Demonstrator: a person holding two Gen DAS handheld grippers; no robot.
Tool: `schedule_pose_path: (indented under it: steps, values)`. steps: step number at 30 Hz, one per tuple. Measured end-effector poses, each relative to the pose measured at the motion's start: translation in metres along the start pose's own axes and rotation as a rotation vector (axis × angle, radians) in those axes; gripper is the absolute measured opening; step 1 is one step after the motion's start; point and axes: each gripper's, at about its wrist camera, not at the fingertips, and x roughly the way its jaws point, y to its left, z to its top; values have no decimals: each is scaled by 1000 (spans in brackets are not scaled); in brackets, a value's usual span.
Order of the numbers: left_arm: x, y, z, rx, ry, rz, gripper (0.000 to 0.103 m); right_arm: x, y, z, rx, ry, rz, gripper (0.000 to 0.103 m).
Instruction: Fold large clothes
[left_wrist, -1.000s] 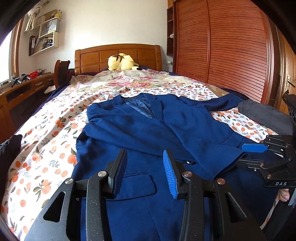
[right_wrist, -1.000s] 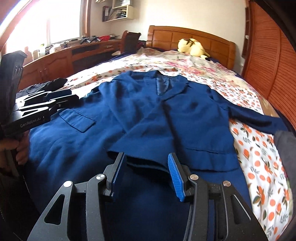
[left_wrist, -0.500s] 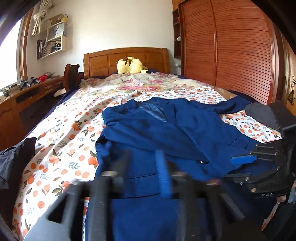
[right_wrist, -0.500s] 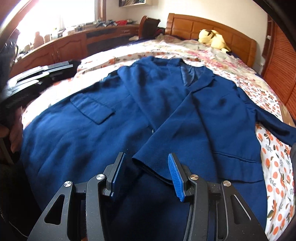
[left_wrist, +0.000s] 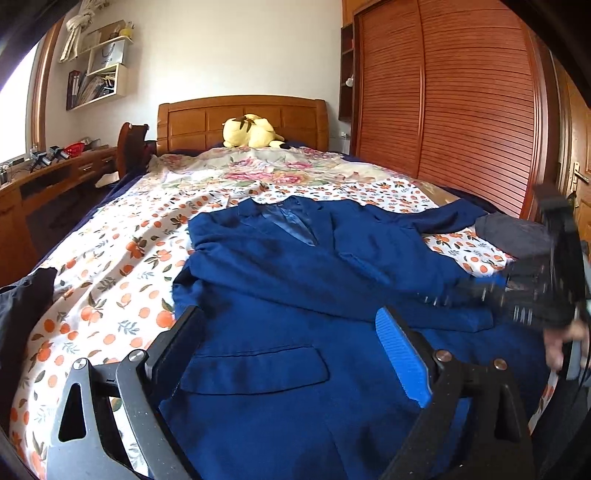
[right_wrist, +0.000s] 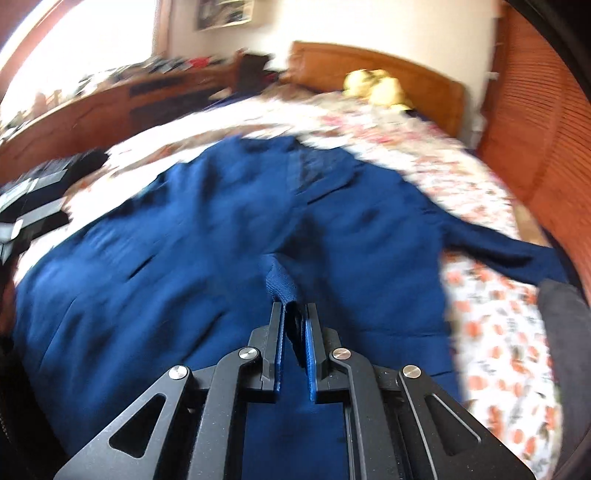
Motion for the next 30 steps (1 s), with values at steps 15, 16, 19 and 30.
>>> schedule_pose_path:
  steps: [15,16,19,30]
  values:
    - [30,-29,6,-5,34,-85,94,10,-70,7,74,29,-185,56]
    - [31,-30,5,-3,36,-88,94,10,-74,7,74,32,-180,57]
    - [36,-34,5,0,45,-95,94,17,-92,7,85,41,-175,57]
    - [52,-39,5,-11,76,-110,94,64,-170,22,205,73,-212,59]
